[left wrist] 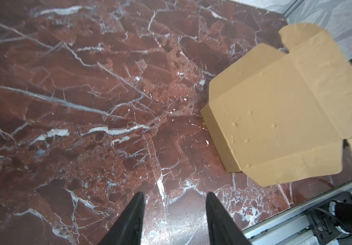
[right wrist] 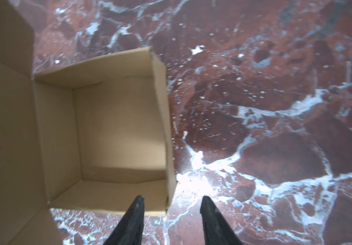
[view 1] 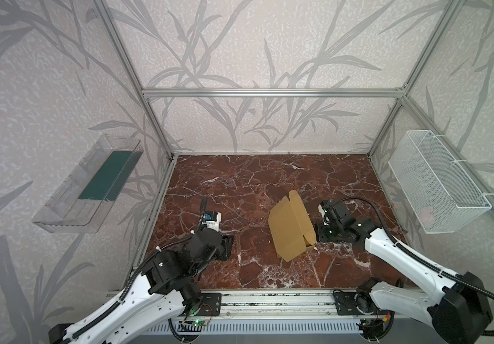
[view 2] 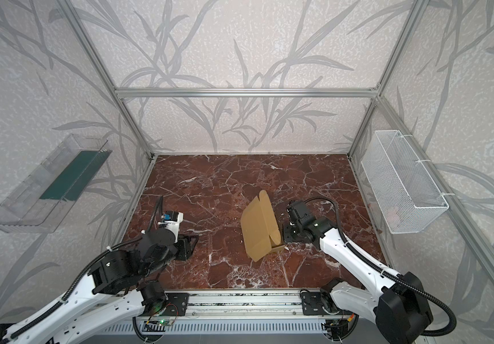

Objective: Assemble paper box
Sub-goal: Turn over the paper box at the center of the table.

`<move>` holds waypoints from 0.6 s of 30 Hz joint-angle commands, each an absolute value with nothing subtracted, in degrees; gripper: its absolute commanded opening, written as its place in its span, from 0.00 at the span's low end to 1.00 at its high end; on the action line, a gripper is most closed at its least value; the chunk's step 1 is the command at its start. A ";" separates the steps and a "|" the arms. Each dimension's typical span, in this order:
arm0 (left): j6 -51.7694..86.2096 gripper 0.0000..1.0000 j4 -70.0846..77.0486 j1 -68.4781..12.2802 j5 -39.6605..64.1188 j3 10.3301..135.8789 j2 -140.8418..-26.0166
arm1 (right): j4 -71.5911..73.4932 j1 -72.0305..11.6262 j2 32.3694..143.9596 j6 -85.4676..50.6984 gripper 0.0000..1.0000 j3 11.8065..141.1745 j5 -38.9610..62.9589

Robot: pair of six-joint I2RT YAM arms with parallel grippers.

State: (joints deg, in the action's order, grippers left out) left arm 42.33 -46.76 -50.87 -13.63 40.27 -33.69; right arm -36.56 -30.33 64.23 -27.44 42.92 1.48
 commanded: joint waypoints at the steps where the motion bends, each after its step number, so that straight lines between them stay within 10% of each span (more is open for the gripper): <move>1: 48.86 0.48 -43.17 -50.73 -13.03 37.22 -32.28 | -37.31 -29.41 61.55 -27.78 0.47 41.17 -2.28; 18: 60.59 0.48 -37.41 -50.80 -12.55 26.37 -32.12 | -25.66 -28.17 67.44 -35.76 0.51 30.76 8.00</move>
State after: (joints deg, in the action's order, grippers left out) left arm 57.69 -37.65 -50.87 -11.68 27.51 -32.49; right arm -29.45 -27.38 68.01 -32.29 31.99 4.19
